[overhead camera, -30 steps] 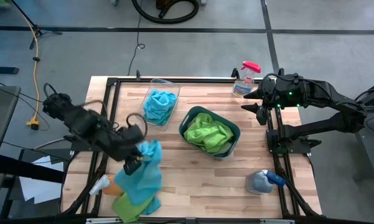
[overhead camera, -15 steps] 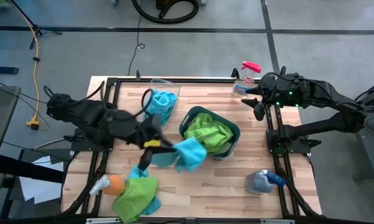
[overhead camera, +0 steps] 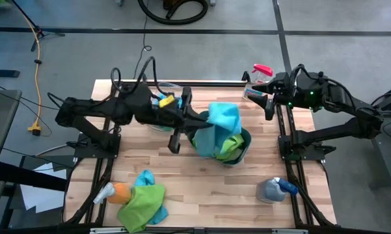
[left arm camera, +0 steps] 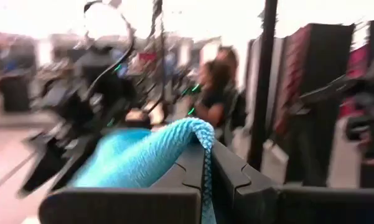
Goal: Sort microfiber towel by color & place in baskets
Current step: Put the blue microfiber towel into the transparent bin
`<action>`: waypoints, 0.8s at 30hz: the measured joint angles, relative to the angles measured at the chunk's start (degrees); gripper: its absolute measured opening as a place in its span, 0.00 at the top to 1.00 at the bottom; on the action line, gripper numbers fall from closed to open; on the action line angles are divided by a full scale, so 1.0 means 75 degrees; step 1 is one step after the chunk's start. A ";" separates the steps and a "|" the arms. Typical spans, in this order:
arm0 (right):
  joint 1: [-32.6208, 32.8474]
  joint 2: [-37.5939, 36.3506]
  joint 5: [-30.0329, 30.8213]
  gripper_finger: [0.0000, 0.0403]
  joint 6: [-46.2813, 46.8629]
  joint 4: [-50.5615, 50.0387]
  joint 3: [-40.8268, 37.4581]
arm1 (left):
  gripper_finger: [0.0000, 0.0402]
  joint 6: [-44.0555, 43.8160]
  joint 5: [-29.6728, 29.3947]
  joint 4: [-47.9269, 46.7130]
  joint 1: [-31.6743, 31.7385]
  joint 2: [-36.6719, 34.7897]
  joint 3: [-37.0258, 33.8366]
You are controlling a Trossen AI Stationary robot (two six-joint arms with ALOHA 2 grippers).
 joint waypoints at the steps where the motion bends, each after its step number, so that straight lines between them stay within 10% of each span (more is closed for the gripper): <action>1: 0.0000 0.0000 -0.0005 0.46 -0.0002 0.0030 0.0000 | 1.00 -0.0059 0.0268 0.0359 0.0069 -0.0042 -0.0204; 24: 0.0000 0.0003 -0.0049 0.46 -0.0377 -0.0172 0.0000 | 1.00 -0.0960 -0.0332 0.3558 0.0164 -0.0419 -0.2565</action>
